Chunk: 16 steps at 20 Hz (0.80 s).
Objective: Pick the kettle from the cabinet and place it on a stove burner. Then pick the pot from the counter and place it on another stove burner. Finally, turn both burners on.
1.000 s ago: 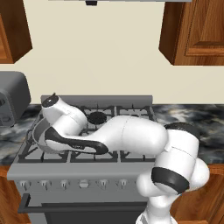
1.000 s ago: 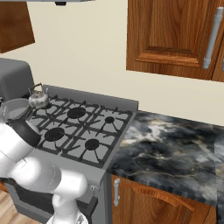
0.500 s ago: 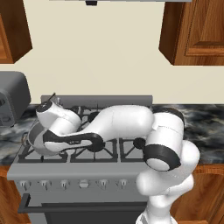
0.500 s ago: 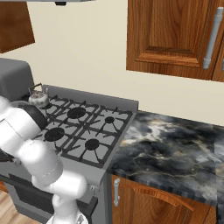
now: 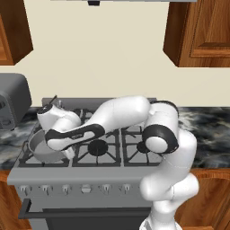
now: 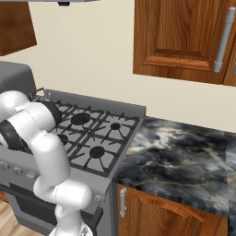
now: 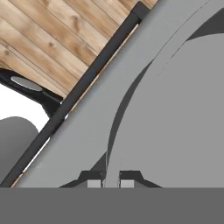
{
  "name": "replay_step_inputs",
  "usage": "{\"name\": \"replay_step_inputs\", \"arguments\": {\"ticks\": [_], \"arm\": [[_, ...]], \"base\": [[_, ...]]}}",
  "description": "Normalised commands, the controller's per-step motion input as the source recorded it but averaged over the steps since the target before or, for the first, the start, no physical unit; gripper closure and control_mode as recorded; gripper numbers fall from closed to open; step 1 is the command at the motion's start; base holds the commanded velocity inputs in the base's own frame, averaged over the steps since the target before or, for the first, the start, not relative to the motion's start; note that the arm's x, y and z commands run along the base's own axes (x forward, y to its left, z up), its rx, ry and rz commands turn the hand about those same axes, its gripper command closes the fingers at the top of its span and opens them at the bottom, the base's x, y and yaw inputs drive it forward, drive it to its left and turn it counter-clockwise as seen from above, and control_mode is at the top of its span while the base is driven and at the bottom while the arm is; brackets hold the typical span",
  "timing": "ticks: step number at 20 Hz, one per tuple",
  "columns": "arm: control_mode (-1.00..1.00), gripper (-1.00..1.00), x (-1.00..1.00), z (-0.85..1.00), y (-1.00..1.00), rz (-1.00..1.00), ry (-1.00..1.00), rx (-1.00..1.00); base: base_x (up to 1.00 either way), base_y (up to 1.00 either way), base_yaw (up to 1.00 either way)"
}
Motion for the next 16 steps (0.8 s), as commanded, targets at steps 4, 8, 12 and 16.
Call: {"name": "replay_step_inputs", "arguments": {"ticks": [4, 8, 12, 16], "arm": [[-1.00, 1.00, 0.19, -0.23, 0.12, 0.00, 0.04, 0.00], [-1.00, 1.00, 0.25, -0.17, 0.19, 0.00, 0.00, 0.00], [-1.00, 1.00, 0.26, -0.18, 0.21, 0.00, 0.00, 0.00], [-1.00, 1.00, 0.29, -0.18, 0.15, 0.00, 0.00, 0.00]], "base": [[0.00, 0.00, 0.00], [0.00, 0.00, 0.00], [0.00, 0.00, 0.00], [0.00, 0.00, 0.00]]}}
